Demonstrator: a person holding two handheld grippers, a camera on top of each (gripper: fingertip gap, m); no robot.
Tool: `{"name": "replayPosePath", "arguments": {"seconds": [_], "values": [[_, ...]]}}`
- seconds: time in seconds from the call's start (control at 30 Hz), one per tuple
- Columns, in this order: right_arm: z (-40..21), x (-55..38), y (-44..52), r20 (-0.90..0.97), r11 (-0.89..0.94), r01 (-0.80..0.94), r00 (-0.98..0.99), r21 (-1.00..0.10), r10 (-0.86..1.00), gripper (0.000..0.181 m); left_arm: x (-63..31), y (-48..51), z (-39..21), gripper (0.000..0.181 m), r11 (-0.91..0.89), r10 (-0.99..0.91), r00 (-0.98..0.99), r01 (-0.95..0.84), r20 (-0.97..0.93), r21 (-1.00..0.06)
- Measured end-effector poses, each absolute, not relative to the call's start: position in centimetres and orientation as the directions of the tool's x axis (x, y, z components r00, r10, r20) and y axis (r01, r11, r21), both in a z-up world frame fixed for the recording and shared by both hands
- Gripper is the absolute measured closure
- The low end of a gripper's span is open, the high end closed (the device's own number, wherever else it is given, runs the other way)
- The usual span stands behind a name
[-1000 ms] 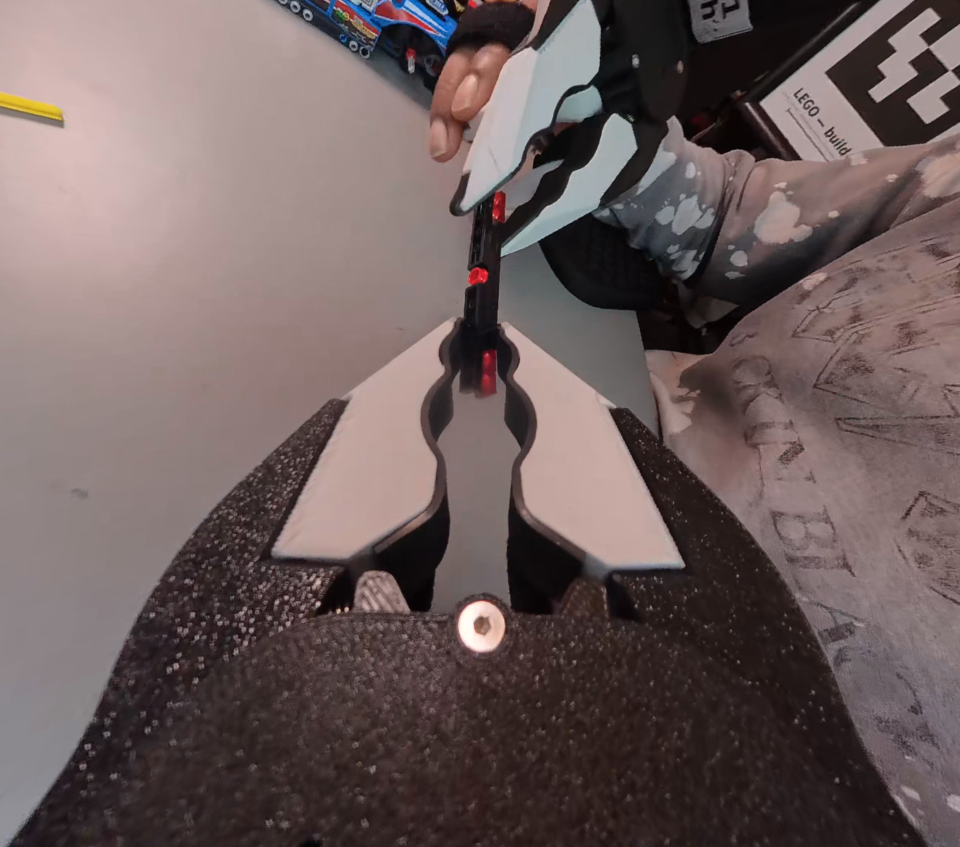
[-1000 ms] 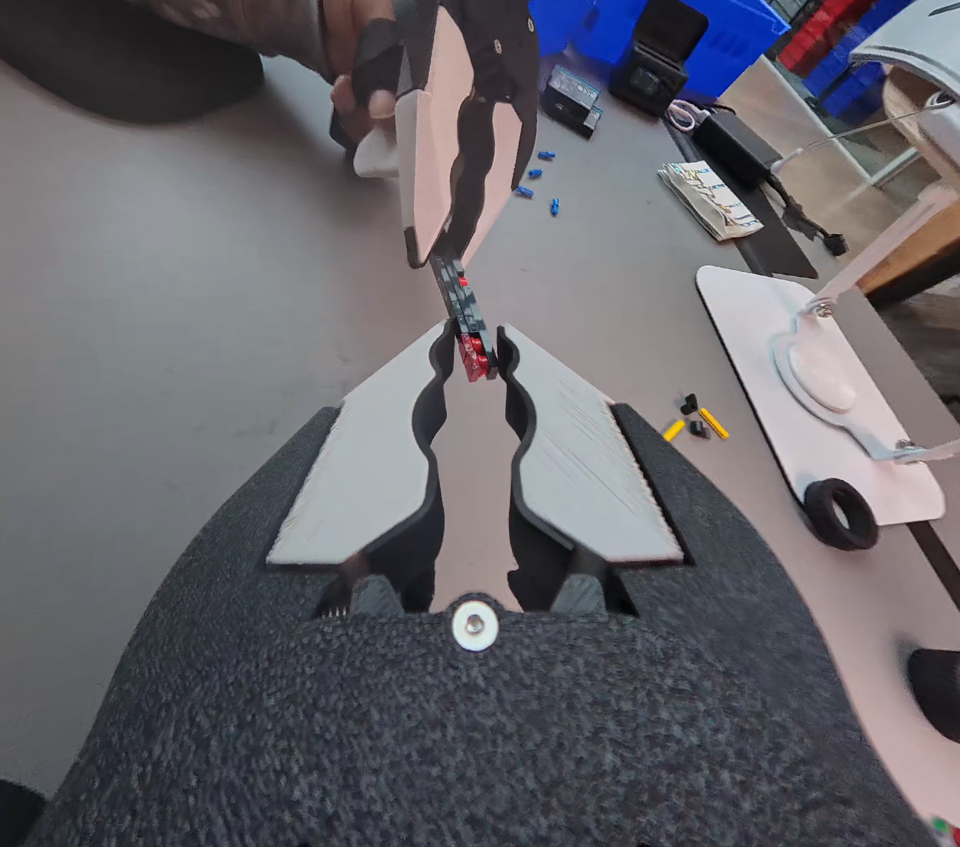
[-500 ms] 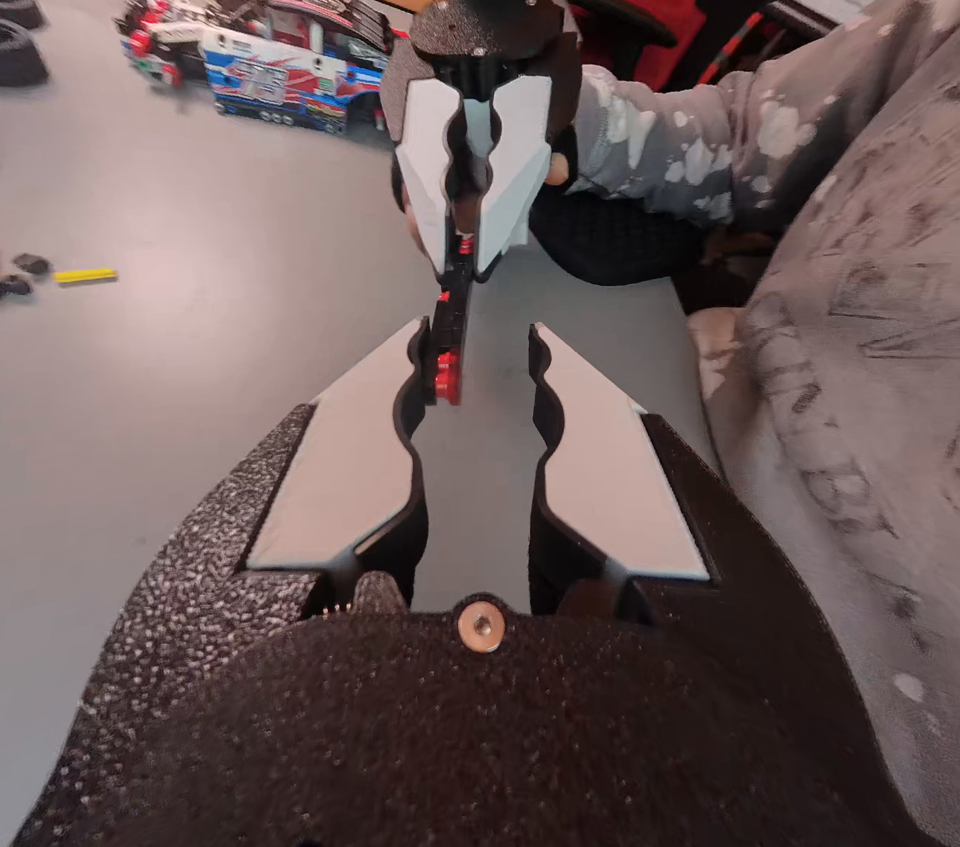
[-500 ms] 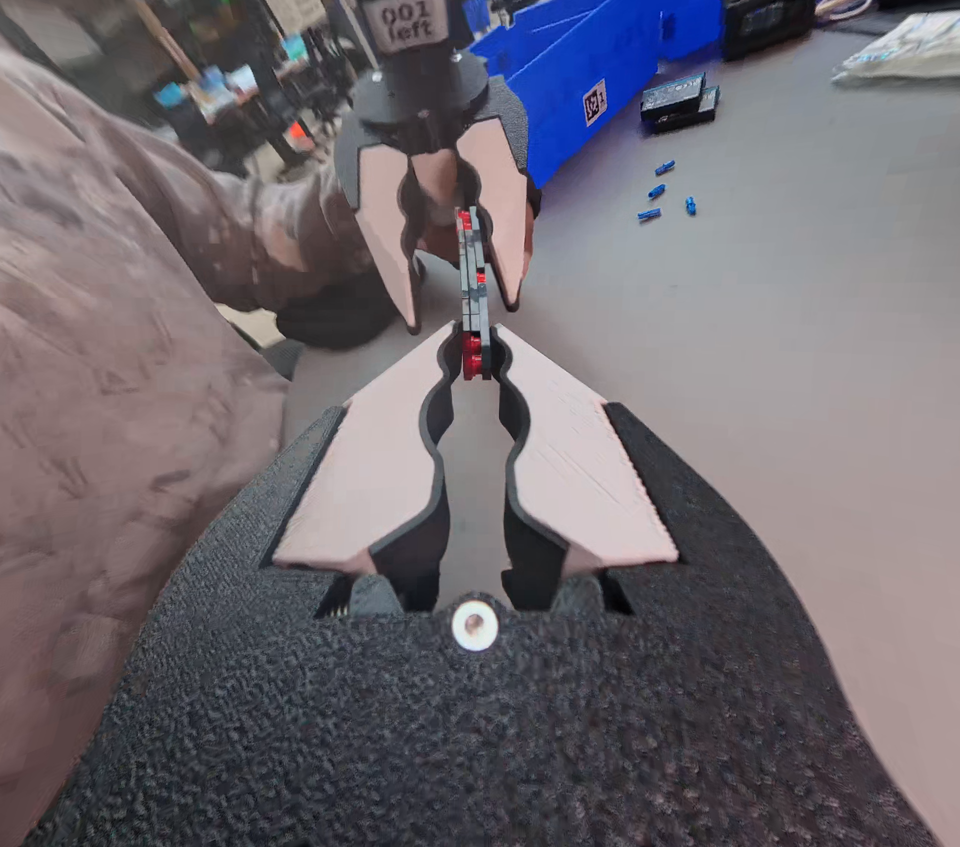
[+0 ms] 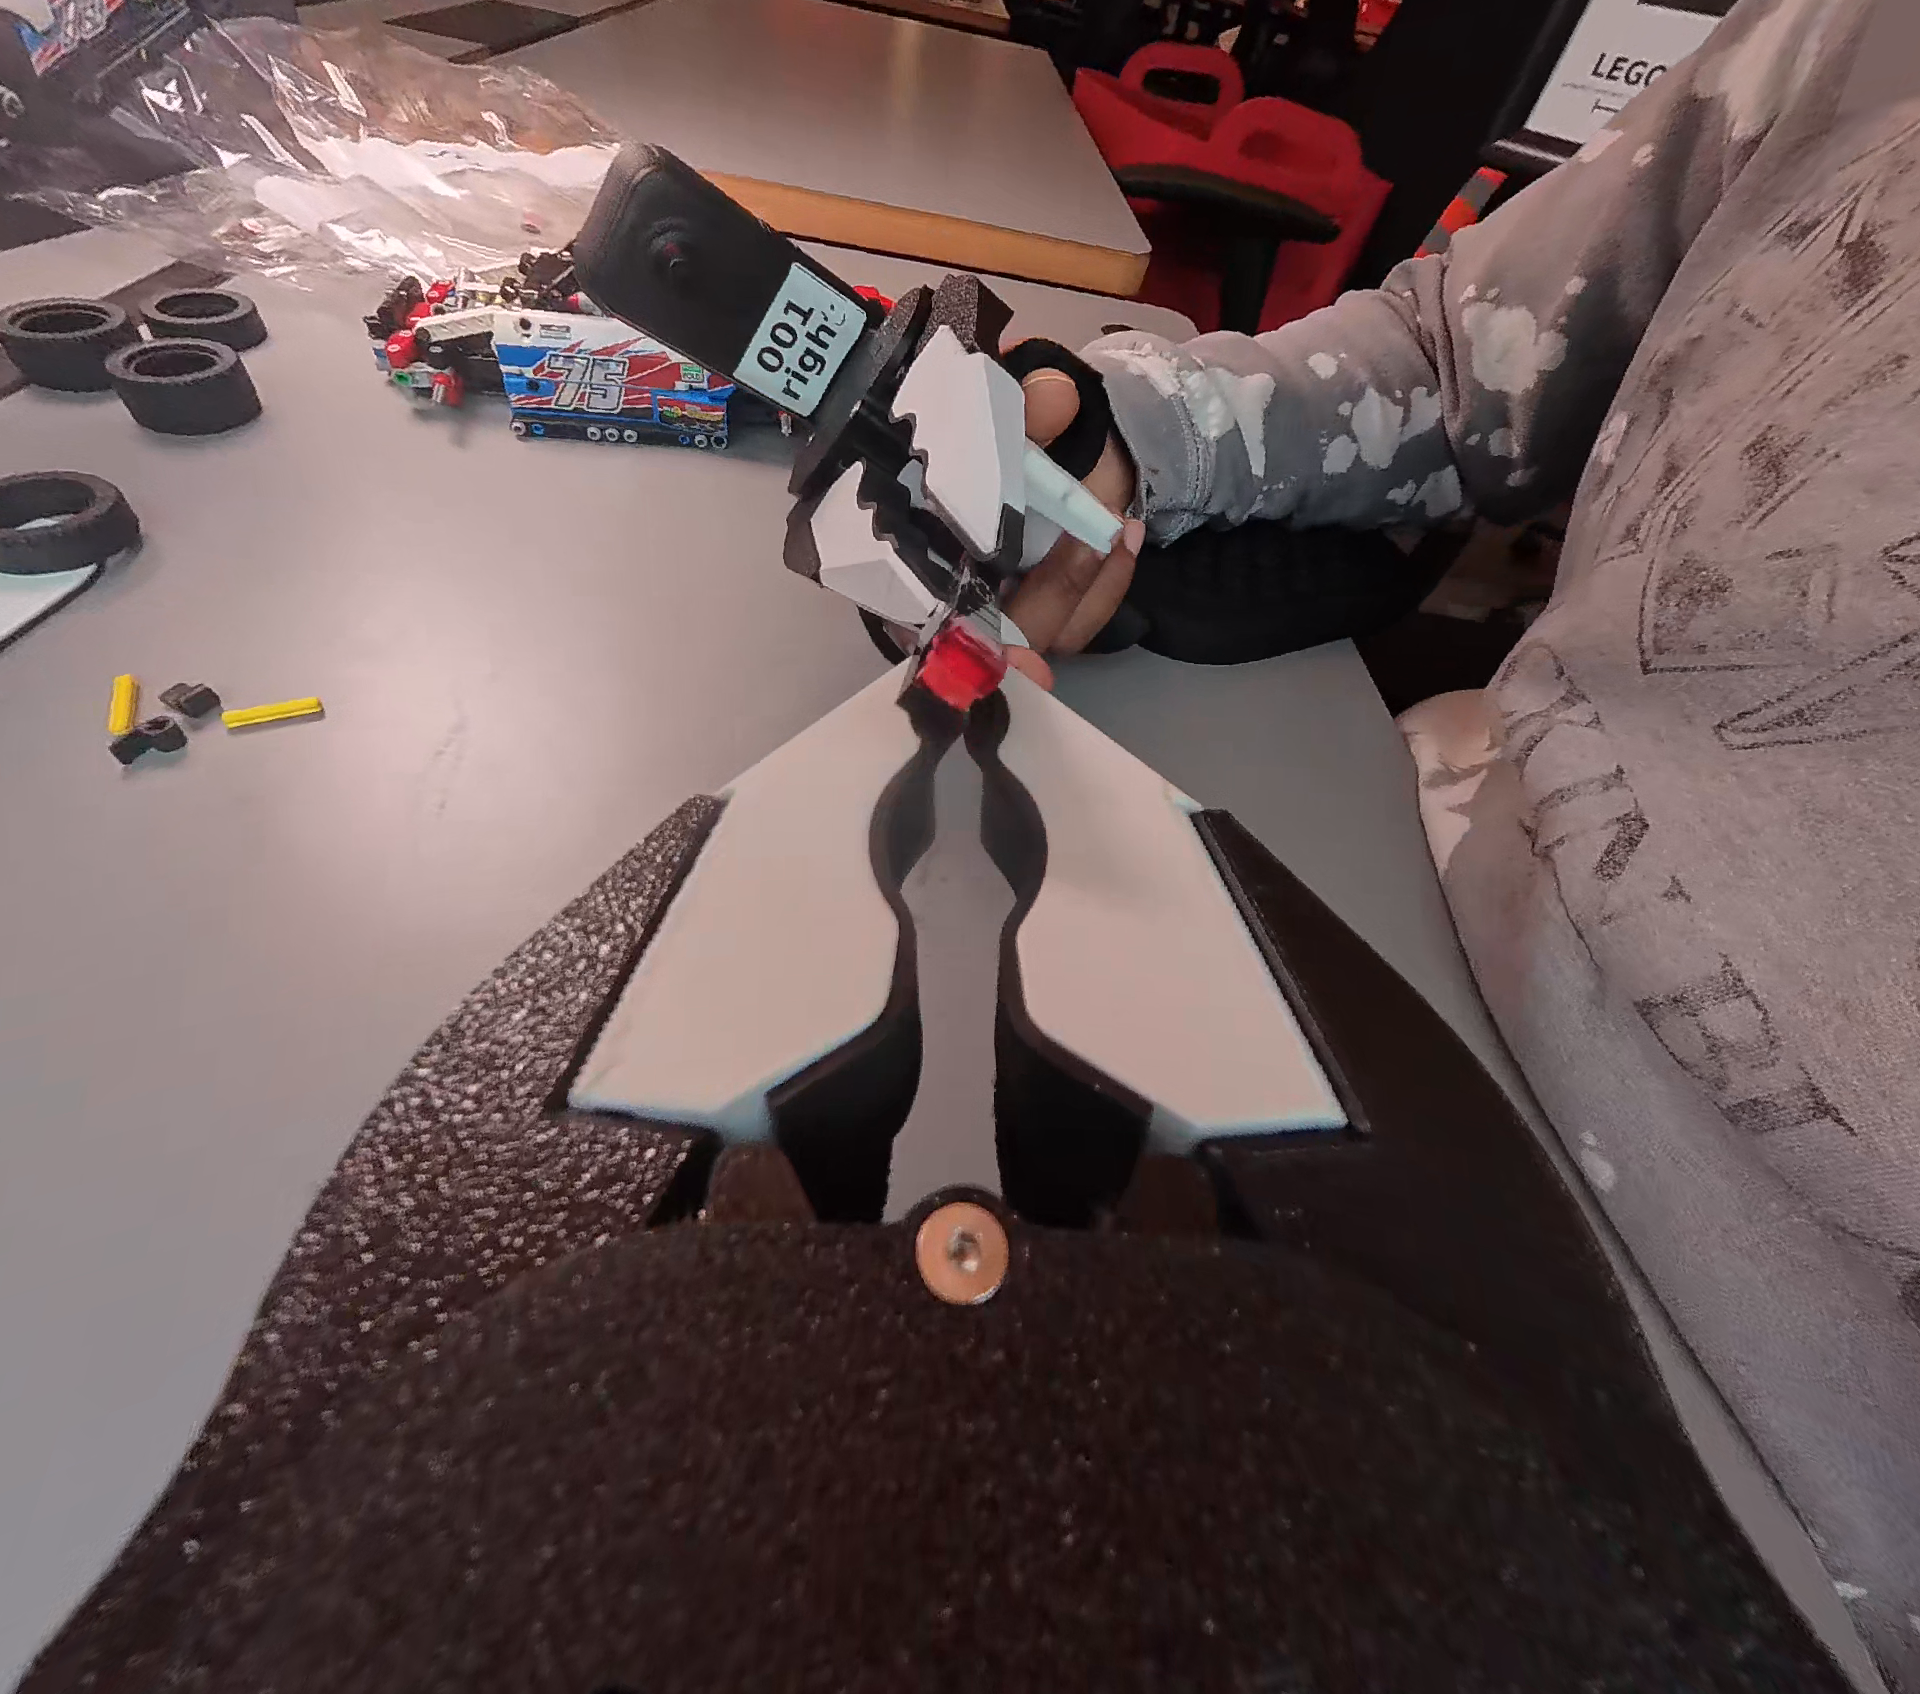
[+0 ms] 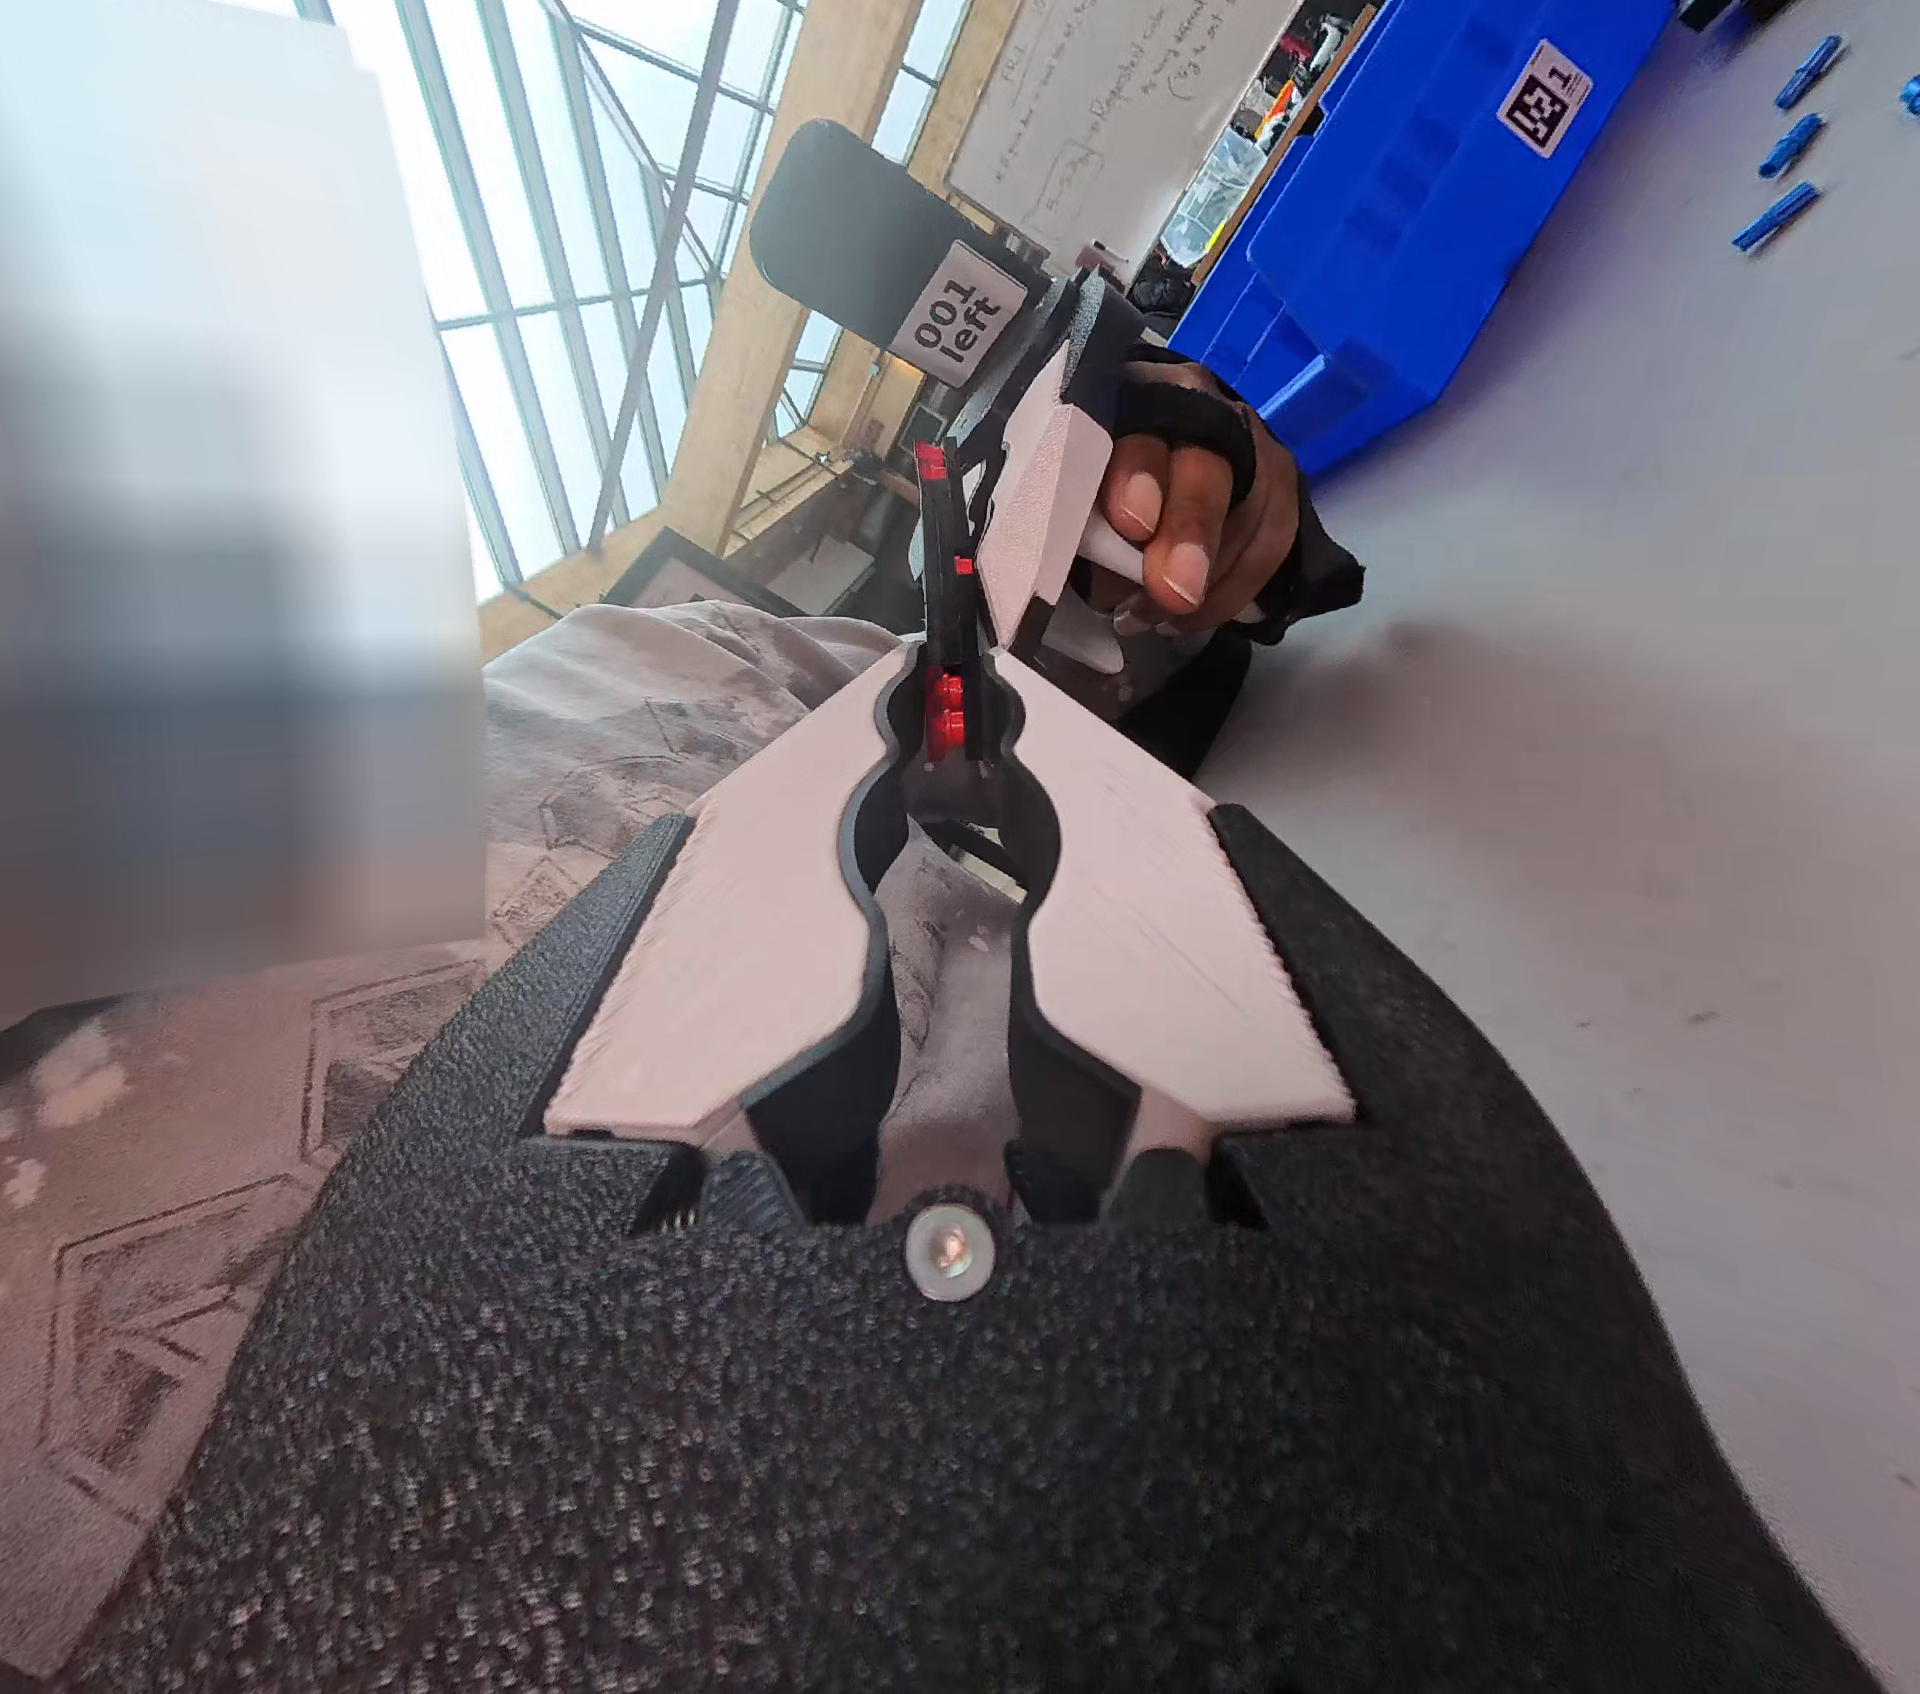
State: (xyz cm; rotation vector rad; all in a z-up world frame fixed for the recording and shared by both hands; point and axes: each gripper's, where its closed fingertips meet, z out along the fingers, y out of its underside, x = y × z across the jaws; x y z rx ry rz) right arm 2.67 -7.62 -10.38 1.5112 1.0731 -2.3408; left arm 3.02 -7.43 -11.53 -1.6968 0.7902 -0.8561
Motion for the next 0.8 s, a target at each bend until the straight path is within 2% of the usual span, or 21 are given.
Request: {"name": "replayPosePath", "arguments": {"seconds": [0.17,0.3,0.37,0.57,0.67,0.8], "values": [[-9.7,3.0,-7.5,-0.848,-0.756,0.487,-0.502,-0.438,0.169,0.172,3.2,-7.6,-10.6,0.181,-0.222,-0.841,0.513,-0.033,0.174,-0.974],[-9.4,3.1,-8.3,-0.844,-0.747,0.511,-0.522,-0.426,0.124,0.172,3.9,-8.0,-10.1,0.16,-0.149,-0.853,0.511,-0.043,0.107,-0.988],[-9.3,3.3,-9.0,-0.838,-0.735,0.532,-0.538,-0.421,0.091,0.172,4.2,-8.3,-9.8,0.173,-0.127,-0.86,0.503,-0.045,0.088,-0.991],[-9.2,2.8,-8.7,-0.841,-0.756,0.514,-0.535,-0.404,0.086,0.171,3.7,-7.9,-9.7,0.175,-0.166,-0.851,0.508,-0.015,0.135,-0.986],[-9.4,2.7,-8.4,-0.829,-0.755,0.479,-0.54,-0.447,0.148,0.17,3.5,-7.7,-9.9,0.174,-0.206,-0.844,0.504,0.011,0.183,-0.978],[-9.4,2.7,-7.7,-0.755,-0.706,0.378,-0.562,-0.598,0.338,0.169,2.8,-7.5,-9.5,0.175,-0.256,-0.835,0.482,0.089,0.267,-0.962]]}}
